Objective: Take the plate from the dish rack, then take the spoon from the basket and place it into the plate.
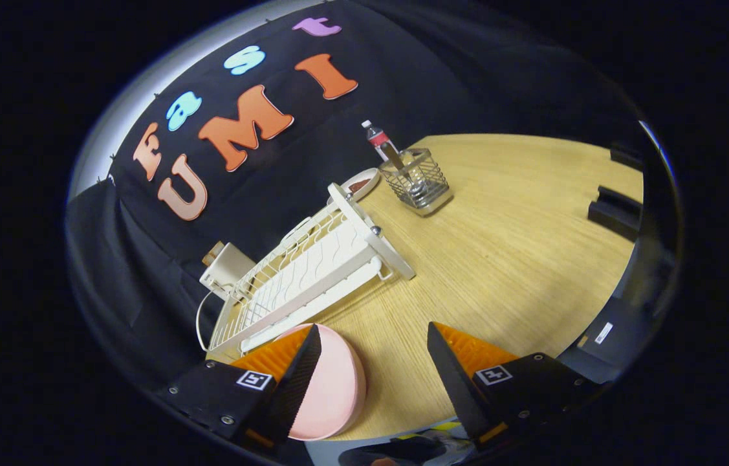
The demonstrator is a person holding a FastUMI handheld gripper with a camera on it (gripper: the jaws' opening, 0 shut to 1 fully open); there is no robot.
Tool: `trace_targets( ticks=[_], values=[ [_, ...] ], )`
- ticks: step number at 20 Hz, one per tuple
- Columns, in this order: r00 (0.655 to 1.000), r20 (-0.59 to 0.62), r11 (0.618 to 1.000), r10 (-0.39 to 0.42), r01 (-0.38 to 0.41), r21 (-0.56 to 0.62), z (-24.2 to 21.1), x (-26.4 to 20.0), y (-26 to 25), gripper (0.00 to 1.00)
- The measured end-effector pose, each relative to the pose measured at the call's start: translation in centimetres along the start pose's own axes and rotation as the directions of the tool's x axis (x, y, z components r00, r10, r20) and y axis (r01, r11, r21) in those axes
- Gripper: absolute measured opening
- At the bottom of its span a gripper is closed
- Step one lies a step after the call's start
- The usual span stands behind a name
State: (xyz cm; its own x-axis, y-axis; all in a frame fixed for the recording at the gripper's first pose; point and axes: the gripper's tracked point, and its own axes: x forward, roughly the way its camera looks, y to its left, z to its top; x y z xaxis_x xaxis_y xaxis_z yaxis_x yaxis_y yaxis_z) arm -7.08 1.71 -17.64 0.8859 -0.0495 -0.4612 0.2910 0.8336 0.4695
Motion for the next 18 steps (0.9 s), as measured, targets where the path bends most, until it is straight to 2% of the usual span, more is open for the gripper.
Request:
trace_targets(
  ticks=[6,12,18],
  values=[
    [0.996,0.091,0.988,0.008,0.006,-0.153,3.3,-1.4,0.0,0.98],
    [0.986,0.159,0.958,0.051,-0.003,-0.288,6.0,-2.6,0.9,0.98],
    [0.957,0.277,0.919,0.084,0.033,-0.393,10.1,-3.0,1.1,0.98]
  ],
)
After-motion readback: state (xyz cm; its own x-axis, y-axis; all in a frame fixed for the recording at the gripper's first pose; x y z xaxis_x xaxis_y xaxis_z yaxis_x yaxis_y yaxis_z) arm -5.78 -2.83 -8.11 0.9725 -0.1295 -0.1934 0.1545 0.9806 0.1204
